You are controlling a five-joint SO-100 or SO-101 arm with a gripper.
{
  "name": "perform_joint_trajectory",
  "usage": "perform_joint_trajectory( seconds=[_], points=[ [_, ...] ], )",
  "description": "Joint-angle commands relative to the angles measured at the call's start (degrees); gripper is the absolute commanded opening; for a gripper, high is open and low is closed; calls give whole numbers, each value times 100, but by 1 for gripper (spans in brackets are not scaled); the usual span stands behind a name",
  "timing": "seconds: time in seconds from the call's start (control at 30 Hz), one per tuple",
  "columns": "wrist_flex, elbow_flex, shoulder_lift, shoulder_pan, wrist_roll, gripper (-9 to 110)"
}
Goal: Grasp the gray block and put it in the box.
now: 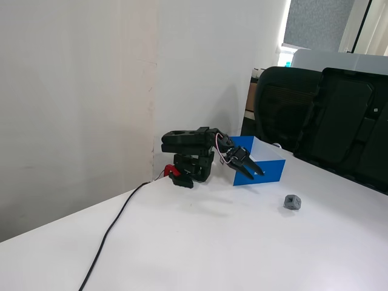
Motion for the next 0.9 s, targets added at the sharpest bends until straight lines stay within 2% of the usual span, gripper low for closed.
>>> perform_joint_trajectory(
  seconds=[0.0, 0.2, 0.87],
  points=[
    [79, -879, -360, 62, 114, 27],
    [290, -1696, -1116, 35, 396, 28],
    [343, -2320, -2522, -158, 633, 31]
  ],
)
